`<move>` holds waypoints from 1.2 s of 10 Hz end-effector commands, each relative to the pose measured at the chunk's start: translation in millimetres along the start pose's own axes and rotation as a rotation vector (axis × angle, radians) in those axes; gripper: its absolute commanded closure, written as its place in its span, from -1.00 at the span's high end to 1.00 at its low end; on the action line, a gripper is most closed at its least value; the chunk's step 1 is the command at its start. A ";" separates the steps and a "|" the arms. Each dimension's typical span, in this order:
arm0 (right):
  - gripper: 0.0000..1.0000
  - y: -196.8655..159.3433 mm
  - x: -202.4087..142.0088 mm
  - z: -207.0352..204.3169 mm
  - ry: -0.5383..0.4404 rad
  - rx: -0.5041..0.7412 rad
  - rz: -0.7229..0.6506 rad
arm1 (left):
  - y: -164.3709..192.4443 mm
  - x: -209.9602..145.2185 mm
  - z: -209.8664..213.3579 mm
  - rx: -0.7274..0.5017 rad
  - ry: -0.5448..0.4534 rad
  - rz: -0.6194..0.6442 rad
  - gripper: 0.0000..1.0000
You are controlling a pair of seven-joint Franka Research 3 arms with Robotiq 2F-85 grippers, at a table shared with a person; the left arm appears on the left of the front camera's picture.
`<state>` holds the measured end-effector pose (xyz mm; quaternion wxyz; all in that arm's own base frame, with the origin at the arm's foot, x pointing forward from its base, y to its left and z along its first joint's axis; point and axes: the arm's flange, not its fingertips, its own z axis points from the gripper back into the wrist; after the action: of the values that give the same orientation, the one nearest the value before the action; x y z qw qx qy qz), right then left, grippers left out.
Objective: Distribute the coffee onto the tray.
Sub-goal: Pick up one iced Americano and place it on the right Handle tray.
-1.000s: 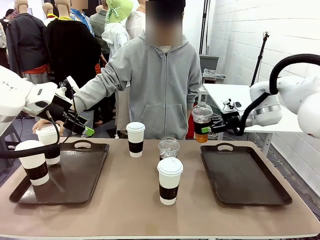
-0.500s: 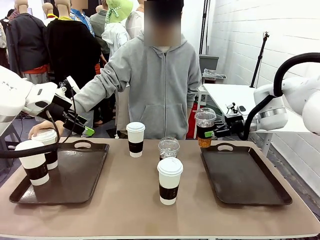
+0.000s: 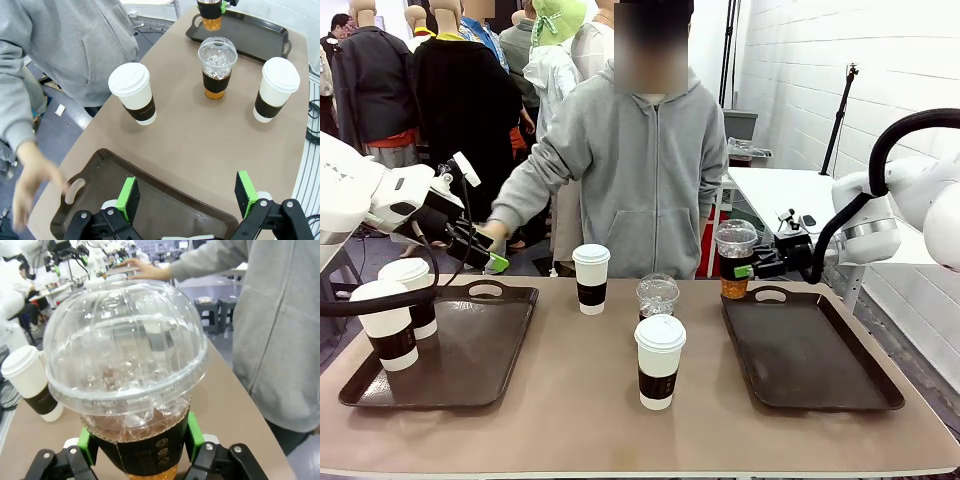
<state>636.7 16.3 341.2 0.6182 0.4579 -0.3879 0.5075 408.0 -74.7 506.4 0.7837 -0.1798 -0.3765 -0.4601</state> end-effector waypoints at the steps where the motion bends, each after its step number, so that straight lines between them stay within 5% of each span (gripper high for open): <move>1: 0.62 -0.7 -17.0 23.9 -0.027 -0.033 0.009 | 3.5 -3.0 -2.2 -0.012 -0.023 -0.018 1.00; 6: 0.62 -3.7 -58.8 74.5 -0.106 -0.160 0.016 | 3.5 -3.0 -2.2 -0.012 -0.023 -0.018 1.00; 12: 0.62 -7.5 -101.2 86.3 -0.144 -0.266 0.023 | 3.5 -3.0 -2.2 -0.012 -0.023 -0.018 1.00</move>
<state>627.0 -97.1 265.7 0.6448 0.4119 -0.4743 0.4354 407.8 -73.8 505.9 0.7838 -0.1816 -0.3759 -0.4598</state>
